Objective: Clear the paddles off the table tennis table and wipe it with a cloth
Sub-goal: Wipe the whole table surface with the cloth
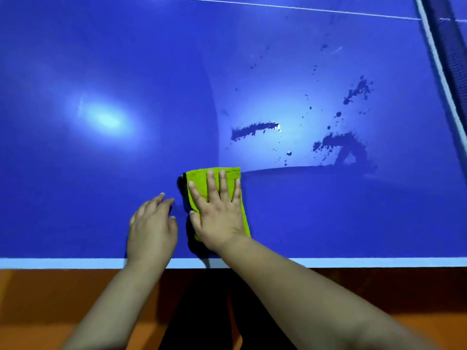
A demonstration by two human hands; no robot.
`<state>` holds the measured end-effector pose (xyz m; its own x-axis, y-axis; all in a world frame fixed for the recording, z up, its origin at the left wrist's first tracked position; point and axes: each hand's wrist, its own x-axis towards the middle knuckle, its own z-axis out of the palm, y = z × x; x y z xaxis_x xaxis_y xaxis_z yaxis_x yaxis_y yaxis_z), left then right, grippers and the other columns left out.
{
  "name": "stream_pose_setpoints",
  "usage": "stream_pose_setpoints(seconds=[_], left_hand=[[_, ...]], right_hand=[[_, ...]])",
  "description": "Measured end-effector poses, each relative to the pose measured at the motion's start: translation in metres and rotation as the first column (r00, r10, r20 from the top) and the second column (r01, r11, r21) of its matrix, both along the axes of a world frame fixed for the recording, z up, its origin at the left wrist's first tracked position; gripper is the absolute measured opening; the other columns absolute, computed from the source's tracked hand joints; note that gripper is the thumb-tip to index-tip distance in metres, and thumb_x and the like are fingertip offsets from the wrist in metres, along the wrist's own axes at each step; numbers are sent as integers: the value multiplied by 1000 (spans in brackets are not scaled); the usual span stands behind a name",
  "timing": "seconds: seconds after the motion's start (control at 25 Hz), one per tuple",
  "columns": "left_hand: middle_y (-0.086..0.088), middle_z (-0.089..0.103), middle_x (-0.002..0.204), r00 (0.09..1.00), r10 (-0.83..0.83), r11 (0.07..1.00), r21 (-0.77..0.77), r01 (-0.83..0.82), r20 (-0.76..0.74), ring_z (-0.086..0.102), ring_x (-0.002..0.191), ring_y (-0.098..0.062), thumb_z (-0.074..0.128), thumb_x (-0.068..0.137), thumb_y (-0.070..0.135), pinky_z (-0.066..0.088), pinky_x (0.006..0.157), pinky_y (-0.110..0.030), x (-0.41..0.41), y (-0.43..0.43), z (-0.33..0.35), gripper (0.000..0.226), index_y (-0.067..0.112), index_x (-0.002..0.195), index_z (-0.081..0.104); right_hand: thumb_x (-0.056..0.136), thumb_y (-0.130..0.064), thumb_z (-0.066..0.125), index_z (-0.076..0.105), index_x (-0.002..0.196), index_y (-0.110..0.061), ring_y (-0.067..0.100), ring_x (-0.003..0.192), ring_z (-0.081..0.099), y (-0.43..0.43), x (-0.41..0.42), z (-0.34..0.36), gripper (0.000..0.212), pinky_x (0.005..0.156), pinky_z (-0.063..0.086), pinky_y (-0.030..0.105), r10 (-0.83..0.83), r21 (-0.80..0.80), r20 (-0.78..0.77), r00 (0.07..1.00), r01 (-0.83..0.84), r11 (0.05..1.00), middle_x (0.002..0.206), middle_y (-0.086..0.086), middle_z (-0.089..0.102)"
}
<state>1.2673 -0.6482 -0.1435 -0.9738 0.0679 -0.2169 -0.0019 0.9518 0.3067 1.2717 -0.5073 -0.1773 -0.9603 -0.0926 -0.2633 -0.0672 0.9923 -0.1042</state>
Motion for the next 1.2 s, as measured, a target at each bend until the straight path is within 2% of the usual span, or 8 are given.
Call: stream_pose_setpoints(seconds=[0.08,0.2,0.32,0.44,0.64,0.8,1.04,1.2], left_hand=[[-16,55,129,1000,30,999,-17,-30,9,49,118,-37,62,80,4,38,96,-49,3,-1,-1,36,5,116,62],[-15,55,130,1000,13,1000,-25,-12,4,49,118,-36,62,80,6,38,96,-48,2,16,0,36,5,116,62],[-14,54,131,999,-28,999,-30,28,-19,48,119,-35,61,81,7,36,97,-47,-4,55,3,36,7,117,62],[-12,53,133,996,-81,997,-20,80,-46,46,121,-33,60,83,9,34,100,-45,-11,105,7,36,9,119,61],[-8,51,136,985,-168,985,39,170,-42,44,123,-30,57,85,11,29,103,-42,-18,213,10,36,11,121,60],[-8,53,133,964,-264,959,101,265,-27,46,121,-30,59,83,9,31,102,-42,-22,302,5,34,12,117,62],[-6,57,128,917,-396,899,179,399,-56,50,117,-30,61,82,8,34,101,-43,-34,433,0,33,13,114,64],[-8,60,124,888,-453,863,206,460,-82,53,113,-30,63,80,6,37,98,-42,-39,486,0,30,11,110,66]], right_hand=[[88,-46,31,21,150,-35,34,147,-1,7,-16,-4,64,114,-5,60,115,-24,-25,993,-116,993,160,11,9],[82,-42,30,33,146,-36,28,147,12,26,-25,-10,65,118,1,53,113,-57,-108,988,-119,991,158,5,23],[87,-39,41,24,150,-36,25,148,1,62,-27,-12,65,118,-8,49,78,-75,-92,993,-85,994,161,3,13],[87,-39,40,24,150,-35,25,148,2,123,-26,-9,66,118,-6,48,-1,-83,-112,994,-9,996,161,3,13],[82,-44,25,23,150,-36,24,148,6,248,-8,-7,68,118,-7,46,-154,-44,-116,981,150,988,160,2,15],[80,-45,27,28,149,-36,25,148,11,349,9,-5,69,118,-1,47,-293,-53,-143,945,288,956,159,2,20],[82,-45,31,28,148,-35,23,148,11,478,33,-4,68,119,-3,44,-445,-53,-149,883,442,895,159,1,20],[82,-47,27,23,150,-37,20,148,4,548,52,1,68,120,-2,42,-502,-35,-107,858,501,864,160,-1,15]])
